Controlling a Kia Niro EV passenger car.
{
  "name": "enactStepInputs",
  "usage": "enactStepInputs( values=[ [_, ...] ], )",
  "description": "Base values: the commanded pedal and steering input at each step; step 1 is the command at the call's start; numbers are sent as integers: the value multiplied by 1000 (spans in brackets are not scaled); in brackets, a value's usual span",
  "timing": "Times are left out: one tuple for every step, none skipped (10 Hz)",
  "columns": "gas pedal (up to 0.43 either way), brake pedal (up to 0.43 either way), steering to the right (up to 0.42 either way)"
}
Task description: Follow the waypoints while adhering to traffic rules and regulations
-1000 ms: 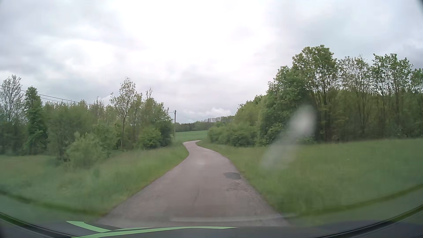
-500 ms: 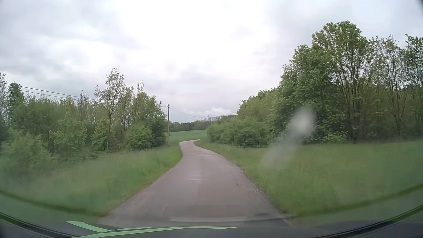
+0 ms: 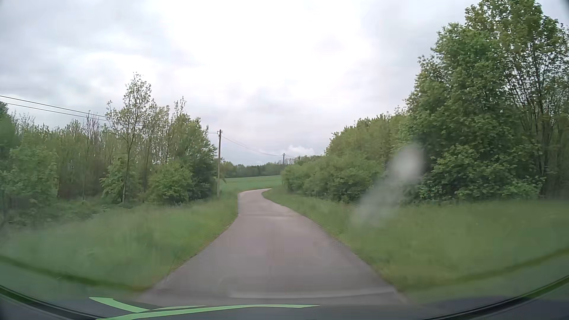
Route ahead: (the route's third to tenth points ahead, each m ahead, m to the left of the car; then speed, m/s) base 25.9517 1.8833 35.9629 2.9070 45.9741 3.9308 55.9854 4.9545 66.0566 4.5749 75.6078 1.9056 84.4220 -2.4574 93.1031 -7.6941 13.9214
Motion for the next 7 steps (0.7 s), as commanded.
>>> enactStepInputs(
  values=[
    [0,0,-14],
    [0,0,-15],
    [0,0,-16],
    [0,0,-17],
    [0,0,-17],
    [0,0,-18],
    [0,0,-20]
  ],
)
